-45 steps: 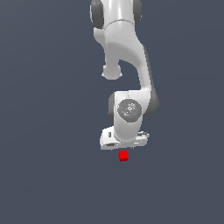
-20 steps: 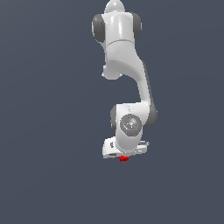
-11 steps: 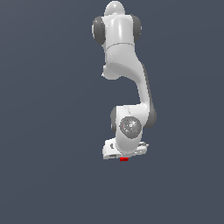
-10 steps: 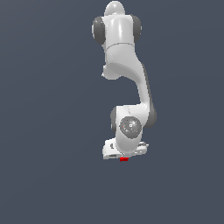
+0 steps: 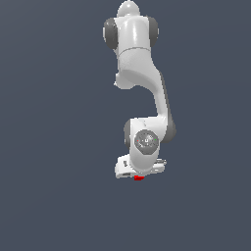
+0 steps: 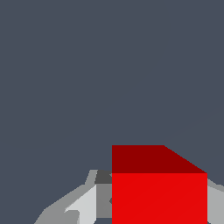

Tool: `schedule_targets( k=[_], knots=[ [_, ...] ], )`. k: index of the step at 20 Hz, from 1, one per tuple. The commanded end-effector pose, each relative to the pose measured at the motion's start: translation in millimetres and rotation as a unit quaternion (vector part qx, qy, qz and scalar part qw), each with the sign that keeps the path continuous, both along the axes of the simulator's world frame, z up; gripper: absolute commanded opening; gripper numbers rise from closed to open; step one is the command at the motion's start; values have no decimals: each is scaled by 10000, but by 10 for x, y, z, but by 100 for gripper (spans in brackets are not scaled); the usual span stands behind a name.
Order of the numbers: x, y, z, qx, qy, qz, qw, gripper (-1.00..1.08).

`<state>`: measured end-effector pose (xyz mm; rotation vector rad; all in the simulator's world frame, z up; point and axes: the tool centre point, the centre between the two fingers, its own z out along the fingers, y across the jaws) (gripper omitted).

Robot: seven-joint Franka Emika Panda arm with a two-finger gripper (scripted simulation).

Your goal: Stack the red cube on top of the green cube.

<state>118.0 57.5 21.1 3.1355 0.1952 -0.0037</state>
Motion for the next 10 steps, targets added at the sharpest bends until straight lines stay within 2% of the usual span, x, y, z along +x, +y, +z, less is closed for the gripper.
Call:
schedule_targets(
  k=[1, 10],
  knots=[
    [2, 0, 58, 1, -8, 0, 10000, -100],
    [-7, 0, 626, 0, -11, 0, 10000, -100]
  ],
)
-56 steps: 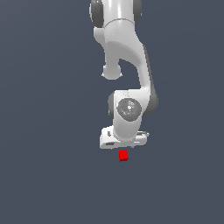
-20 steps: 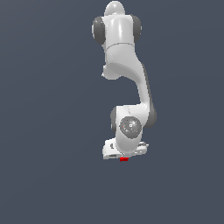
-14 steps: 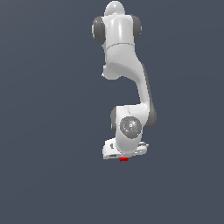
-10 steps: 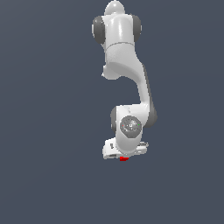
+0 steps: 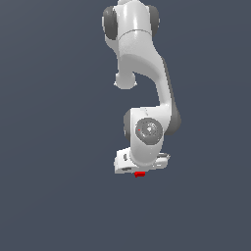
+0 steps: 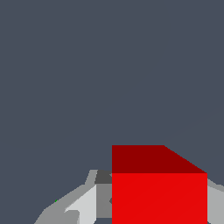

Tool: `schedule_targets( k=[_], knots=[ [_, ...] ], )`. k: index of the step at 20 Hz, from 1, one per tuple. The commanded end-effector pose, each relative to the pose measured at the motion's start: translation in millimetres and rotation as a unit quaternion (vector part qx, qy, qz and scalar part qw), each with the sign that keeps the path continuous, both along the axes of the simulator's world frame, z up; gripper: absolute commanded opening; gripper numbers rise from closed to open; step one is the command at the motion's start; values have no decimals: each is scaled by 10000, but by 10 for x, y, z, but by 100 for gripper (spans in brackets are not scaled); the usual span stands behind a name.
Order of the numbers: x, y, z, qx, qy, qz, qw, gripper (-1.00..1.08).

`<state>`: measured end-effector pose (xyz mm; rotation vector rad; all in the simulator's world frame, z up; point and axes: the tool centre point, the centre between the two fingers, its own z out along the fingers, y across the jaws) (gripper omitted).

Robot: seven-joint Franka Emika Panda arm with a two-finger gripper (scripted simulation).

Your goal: Stack the red cube on top of the green cube.

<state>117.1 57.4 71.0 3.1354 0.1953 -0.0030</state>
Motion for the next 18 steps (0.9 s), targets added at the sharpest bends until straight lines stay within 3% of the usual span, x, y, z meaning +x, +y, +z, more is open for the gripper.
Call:
schedule_targets(
  k=[1, 8, 18],
  knots=[
    [1, 0, 194, 0, -9, 0, 10000, -100],
    [6, 1, 476, 0, -9, 0, 10000, -100],
    [-13, 20, 473, 1, -14, 0, 10000, -100]
  ],
)
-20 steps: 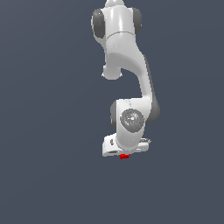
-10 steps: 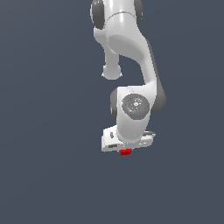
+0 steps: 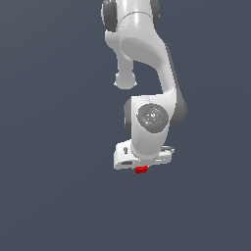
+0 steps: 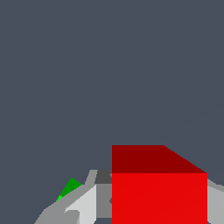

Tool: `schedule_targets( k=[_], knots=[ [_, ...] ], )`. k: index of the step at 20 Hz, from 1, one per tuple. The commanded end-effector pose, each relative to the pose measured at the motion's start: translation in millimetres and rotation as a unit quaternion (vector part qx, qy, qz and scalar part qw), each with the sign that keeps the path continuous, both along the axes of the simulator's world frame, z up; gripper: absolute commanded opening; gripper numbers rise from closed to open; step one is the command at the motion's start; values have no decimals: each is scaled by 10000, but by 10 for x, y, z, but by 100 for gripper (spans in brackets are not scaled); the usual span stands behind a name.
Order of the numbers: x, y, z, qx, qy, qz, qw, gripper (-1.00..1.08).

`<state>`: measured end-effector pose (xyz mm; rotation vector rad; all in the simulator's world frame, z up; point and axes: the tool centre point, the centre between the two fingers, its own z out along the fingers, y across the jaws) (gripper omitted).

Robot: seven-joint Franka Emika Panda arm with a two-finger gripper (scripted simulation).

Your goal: Stack the red cube on top of the green cube.

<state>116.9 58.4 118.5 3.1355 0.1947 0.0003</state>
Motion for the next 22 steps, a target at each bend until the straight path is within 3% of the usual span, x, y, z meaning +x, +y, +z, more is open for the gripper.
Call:
schedule_targets(
  k=[1, 9, 22],
  knots=[
    [-23, 18, -9, 1, -3, 2, 10000, -100],
    [-218, 146, -118, 1, -3, 2, 10000, -100],
    [-809, 553, -463, 1, 0, 3, 10000, -100]
  ],
)
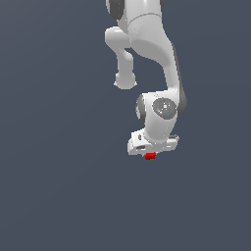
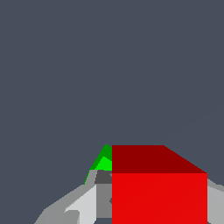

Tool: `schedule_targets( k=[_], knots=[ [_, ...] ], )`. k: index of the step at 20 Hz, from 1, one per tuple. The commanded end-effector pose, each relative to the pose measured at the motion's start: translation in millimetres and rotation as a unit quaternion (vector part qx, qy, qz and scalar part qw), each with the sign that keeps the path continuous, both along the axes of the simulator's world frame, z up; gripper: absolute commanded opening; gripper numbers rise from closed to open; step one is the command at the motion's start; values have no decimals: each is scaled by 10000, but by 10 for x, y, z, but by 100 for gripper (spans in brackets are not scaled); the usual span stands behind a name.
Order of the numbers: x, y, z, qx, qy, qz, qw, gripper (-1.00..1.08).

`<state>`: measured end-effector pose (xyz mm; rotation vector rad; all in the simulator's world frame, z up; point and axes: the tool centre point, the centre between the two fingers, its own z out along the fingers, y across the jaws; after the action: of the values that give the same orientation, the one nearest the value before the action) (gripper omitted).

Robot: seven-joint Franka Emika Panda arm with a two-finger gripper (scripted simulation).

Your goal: Stack the red cube on top of the green cube.

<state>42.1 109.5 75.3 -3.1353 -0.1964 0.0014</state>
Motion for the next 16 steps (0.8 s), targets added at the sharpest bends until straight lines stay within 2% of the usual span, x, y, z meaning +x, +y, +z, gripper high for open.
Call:
schedule_targets(
  k=[1, 10, 11, 16],
  knots=[
    [-95, 67, -53, 0, -6, -2, 10000, -100],
    [-250, 184, -150, 0, -6, -2, 10000, -100],
    [-250, 184, -150, 0, -6, -2, 10000, 100],
    [-250, 184, -150, 0, -6, -2, 10000, 100]
  ],
)
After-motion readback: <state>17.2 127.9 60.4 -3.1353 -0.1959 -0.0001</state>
